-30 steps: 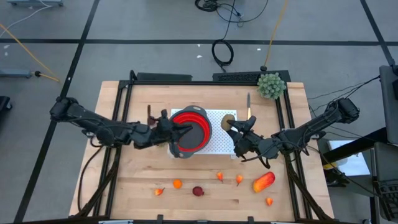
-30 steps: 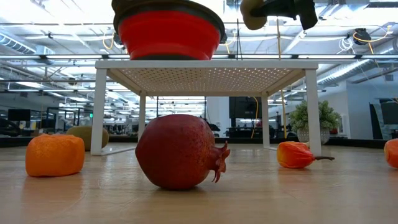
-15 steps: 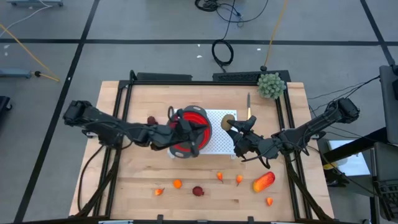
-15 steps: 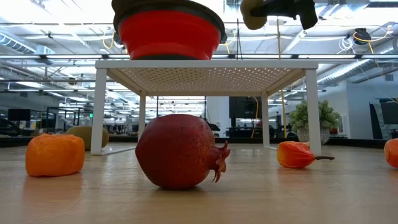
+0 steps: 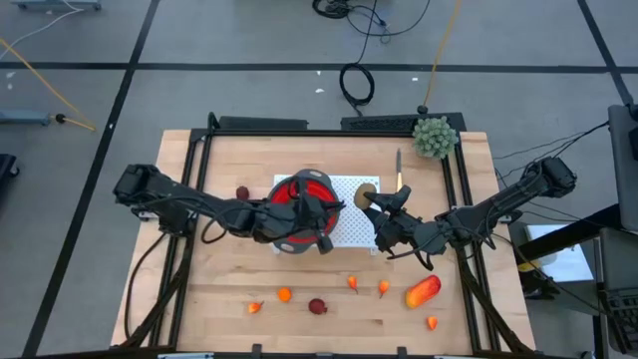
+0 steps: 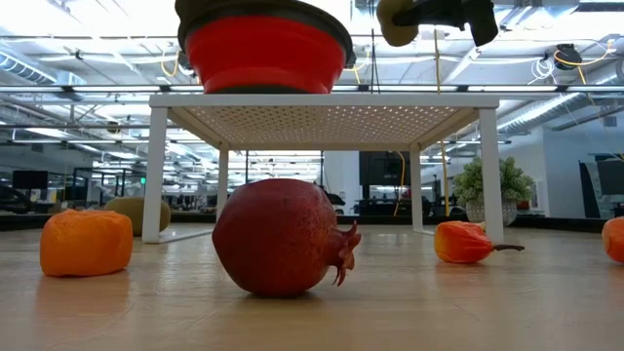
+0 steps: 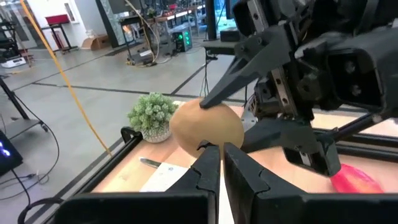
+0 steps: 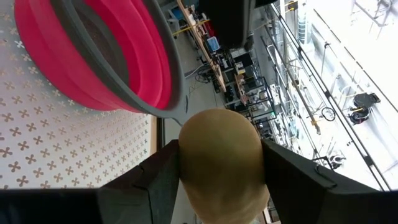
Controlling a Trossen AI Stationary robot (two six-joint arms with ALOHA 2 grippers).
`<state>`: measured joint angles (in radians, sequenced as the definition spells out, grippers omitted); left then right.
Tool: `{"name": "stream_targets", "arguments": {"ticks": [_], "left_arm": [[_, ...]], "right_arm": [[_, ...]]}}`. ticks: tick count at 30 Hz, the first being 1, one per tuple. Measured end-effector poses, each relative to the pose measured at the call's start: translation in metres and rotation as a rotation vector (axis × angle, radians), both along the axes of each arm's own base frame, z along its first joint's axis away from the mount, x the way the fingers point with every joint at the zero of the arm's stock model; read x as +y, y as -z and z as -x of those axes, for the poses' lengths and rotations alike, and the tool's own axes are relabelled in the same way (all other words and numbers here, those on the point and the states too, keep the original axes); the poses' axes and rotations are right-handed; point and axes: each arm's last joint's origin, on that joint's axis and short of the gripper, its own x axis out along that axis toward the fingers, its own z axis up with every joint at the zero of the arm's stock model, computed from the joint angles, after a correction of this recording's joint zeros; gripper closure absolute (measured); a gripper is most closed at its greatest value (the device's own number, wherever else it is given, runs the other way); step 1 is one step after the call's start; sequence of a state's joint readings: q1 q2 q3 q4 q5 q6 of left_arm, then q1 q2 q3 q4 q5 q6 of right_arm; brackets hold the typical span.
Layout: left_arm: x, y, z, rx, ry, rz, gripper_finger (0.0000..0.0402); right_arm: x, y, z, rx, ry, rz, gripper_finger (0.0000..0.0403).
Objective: Pick & Place Fruit
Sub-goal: Put the right kiwi into the strainer bowl on the shelf
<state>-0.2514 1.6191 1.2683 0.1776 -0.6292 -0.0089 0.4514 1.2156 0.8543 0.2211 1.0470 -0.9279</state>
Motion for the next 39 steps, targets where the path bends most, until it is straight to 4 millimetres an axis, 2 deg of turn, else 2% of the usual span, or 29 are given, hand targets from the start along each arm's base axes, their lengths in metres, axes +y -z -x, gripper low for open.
{"name": "stream_targets", "arguments": {"ticks": [4, 15, 21, 26, 31, 39], "left_arm": [[0.001, -0.001, -0.001, -0.006, -0.002, -0.005, 0.0352], [0.008, -0.001, -0.003, -0.010, 0.043, 0.017, 0.0197], [0.010, -0.003, -0.004, -0.041, 0.069, 0.044, 0.0136], [0.010, -0.002, -0.007, -0.052, 0.090, 0.050, 0.0116], [0.009, 0.010, -0.016, -0.038, 0.079, 0.022, 0.0120], [0.011, 0.011, -0.018, -0.053, 0.045, 0.014, 0.0123]], "right_arm": [[0.000, -0.001, 0.000, -0.015, 0.000, -0.007, 0.0202], [0.002, -0.009, -0.002, -0.081, -0.043, -0.031, 0.0202], [0.003, -0.009, -0.003, -0.078, -0.085, -0.037, 0.0202], [0.005, -0.007, -0.008, -0.093, -0.087, -0.023, 0.0202], [0.009, -0.002, -0.015, -0.070, -0.079, 0.043, 0.0202], [0.012, 0.004, -0.022, -0.060, -0.094, 0.058, 0.0202]]}}
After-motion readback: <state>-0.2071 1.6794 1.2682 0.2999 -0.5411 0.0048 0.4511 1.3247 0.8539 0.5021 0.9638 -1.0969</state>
